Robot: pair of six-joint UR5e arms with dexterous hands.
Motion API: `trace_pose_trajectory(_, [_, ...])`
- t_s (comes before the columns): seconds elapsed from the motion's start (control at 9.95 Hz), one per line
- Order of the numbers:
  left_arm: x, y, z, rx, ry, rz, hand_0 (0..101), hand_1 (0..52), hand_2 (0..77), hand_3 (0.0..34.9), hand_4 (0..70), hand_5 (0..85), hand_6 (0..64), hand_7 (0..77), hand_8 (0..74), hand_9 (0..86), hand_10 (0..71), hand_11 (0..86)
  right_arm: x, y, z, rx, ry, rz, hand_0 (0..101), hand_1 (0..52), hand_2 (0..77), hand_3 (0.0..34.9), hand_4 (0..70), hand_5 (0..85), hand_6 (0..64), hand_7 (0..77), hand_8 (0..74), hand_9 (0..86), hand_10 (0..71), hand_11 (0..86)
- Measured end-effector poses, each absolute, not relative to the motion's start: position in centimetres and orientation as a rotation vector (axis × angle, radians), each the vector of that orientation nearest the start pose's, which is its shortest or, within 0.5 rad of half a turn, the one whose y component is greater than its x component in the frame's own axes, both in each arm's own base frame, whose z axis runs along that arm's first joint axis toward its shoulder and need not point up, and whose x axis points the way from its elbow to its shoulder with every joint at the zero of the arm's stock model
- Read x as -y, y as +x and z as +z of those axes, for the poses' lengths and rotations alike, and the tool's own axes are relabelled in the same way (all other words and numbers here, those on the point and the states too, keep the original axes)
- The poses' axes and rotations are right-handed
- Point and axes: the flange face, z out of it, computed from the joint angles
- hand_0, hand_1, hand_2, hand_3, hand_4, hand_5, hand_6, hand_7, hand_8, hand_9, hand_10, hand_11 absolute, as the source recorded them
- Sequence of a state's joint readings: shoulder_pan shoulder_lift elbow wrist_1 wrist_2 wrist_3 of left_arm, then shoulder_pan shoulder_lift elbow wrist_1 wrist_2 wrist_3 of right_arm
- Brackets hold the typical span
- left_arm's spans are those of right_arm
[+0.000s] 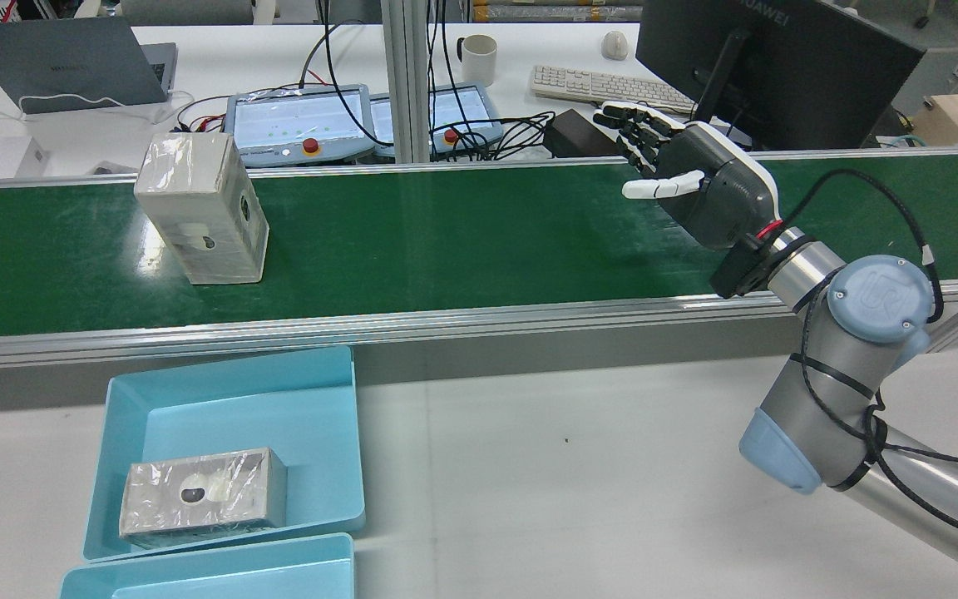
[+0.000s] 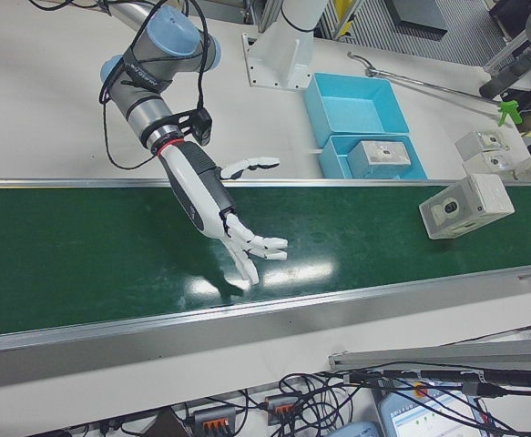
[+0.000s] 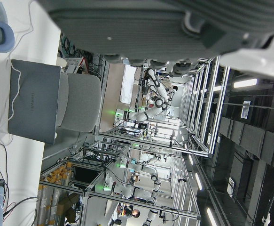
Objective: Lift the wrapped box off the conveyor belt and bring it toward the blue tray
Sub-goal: 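Rotate the right hand palm toward the oncoming white wrapped box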
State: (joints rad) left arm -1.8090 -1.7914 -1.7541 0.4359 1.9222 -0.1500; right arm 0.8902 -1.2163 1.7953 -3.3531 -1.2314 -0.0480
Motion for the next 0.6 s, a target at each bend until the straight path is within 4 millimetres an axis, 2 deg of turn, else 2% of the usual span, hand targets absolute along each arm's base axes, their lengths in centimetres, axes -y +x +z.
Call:
trace_pose_trajectory(0.3, [50.52,-22.45,52.57,-2.191,-0.303,-2.279,0,0.0,0.5,0.0,0.0,1.1,0.0,0.5,0.5,0.0,0.5,0.0,57.03,-24.78,40.51,-2.631,0.541,-1.871,48,14.2,15.3,3.5,8.7,23.5,2.2,16.4,0.0,2.2,0.0,1.6])
trace_pose_trajectory(0.6, [50.52,-22.45,52.57,-2.191,-0.303,-2.279,0,0.0,1.1,0.0,0.0,1.1,0.0,0.5,0.5,0.0,0.0,0.0,56.97,-24.63,40.54,-2.616,0.553,-1.875,48,14.7,14.7,3.3,9.8,24.5,2.2,18.0,0.0,3.8,0.0,1.6])
